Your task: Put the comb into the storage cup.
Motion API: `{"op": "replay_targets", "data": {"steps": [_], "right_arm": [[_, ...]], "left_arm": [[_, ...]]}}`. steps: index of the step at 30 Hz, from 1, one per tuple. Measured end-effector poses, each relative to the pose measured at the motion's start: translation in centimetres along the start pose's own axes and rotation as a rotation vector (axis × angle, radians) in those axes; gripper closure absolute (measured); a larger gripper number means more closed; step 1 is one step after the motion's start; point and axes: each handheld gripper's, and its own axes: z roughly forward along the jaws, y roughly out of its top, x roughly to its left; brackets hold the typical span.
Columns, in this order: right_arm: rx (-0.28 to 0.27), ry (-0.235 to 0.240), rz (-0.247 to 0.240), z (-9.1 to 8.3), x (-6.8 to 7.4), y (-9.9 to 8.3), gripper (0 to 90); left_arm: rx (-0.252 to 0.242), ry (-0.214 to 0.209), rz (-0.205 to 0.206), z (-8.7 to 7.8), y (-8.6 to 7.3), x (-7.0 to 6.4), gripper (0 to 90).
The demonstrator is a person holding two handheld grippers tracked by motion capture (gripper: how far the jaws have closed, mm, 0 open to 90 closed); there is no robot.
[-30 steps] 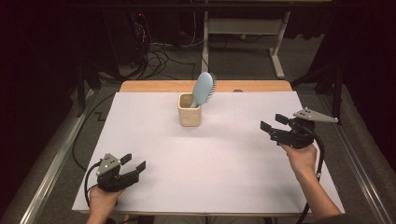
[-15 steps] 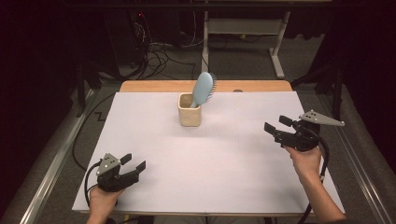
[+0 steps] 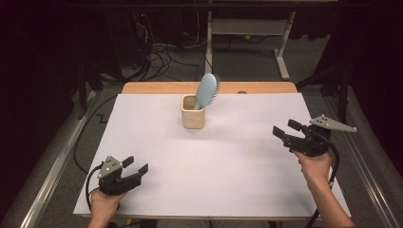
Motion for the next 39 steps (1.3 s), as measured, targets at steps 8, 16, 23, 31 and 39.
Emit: {"op": "replay_targets", "data": {"steps": [8, 16, 23, 31, 39], "right_arm": [[0.009, -0.010, -0.006, -0.6, -0.4, -0.3, 26.6], [0.009, -0.012, -0.015, -1.2, -0.4, -0.4, 26.5], [0.006, -0.008, -0.015, -1.5, -0.3, -0.6, 26.2], [-0.005, -0.005, -0.008, -1.9, -0.3, -1.0, 26.4], [-0.015, -0.004, -0.002, -2.4, -0.4, -1.4, 26.5]], "left_arm": [[0.001, 0.001, 0.000, 0.0, 0.0, 0.0, 34.1], [0.001, 0.001, 0.001, 0.0, 0.0, 0.0, 34.1], [0.001, 0.001, 0.002, 0.0, 0.0, 0.0, 34.1], [0.001, 0.000, 0.001, 0.0, 0.0, 0.0, 34.1], [0.000, 0.002, 0.001, 0.0, 0.0, 0.0, 34.1]]}}
